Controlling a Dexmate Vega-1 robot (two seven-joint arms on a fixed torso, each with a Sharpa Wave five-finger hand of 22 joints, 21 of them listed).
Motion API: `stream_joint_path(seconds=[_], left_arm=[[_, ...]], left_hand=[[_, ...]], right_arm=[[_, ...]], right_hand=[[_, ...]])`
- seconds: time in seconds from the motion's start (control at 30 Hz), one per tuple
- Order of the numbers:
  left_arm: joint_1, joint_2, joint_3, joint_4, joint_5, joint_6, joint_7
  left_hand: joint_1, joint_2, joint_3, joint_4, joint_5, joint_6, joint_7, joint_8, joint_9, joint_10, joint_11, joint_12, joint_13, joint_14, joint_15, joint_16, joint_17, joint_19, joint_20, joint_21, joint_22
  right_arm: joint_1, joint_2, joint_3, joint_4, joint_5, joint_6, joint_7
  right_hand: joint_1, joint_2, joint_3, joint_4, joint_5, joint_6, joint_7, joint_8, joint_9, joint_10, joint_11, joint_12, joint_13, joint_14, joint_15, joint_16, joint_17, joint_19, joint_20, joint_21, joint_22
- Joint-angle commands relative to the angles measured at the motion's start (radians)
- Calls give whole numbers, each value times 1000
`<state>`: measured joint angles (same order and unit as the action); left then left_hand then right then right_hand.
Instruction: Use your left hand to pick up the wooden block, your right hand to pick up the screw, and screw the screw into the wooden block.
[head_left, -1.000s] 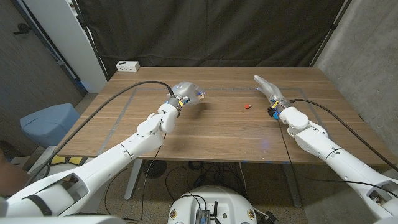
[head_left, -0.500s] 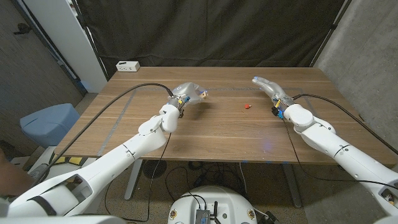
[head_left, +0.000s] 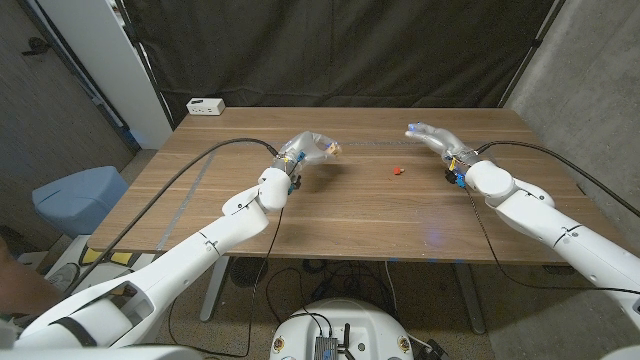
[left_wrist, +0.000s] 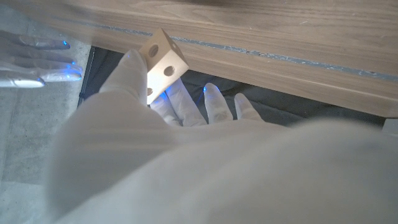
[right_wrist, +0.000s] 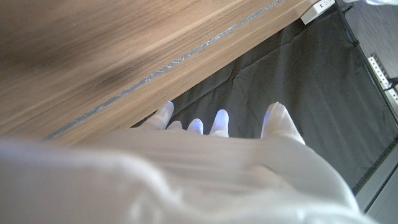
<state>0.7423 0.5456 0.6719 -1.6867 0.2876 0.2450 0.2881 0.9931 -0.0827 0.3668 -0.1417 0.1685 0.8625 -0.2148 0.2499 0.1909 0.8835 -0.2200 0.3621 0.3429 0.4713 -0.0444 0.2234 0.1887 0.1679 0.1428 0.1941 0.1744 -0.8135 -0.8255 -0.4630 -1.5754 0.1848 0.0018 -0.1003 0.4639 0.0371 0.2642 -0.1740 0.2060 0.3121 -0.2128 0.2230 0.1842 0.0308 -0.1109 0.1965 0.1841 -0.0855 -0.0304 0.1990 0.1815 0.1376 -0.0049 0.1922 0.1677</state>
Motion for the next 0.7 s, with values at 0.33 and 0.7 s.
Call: stream_joint_path(seconds=[0.33,0.7], left_arm=[[9,-12,-32,42,-196,-163,-14],[10,-29,-34,52,-248,-171,-19]], left_hand=[[-14,12,-5,4,8,-11,-3,-9,2,-9,-2,-11,1,-8,-118,-1,6,-17,-19,-3,6],[-13,16,-6,4,9,-14,-4,-12,2,-11,-2,-15,2,-12,-117,-2,7,-21,-17,-3,6]], right_arm=[[60,-107,-54,-91,-204,-109,68],[123,-132,-116,-118,-360,-156,140]], right_hand=[[64,-15,20,-11,-13,42,-5,11,2,26,-7,6,2,23,-9,6,2,24,0,2,0],[96,-25,30,-11,-14,50,-6,8,3,32,-11,5,2,31,-9,7,2,37,5,4,0]])
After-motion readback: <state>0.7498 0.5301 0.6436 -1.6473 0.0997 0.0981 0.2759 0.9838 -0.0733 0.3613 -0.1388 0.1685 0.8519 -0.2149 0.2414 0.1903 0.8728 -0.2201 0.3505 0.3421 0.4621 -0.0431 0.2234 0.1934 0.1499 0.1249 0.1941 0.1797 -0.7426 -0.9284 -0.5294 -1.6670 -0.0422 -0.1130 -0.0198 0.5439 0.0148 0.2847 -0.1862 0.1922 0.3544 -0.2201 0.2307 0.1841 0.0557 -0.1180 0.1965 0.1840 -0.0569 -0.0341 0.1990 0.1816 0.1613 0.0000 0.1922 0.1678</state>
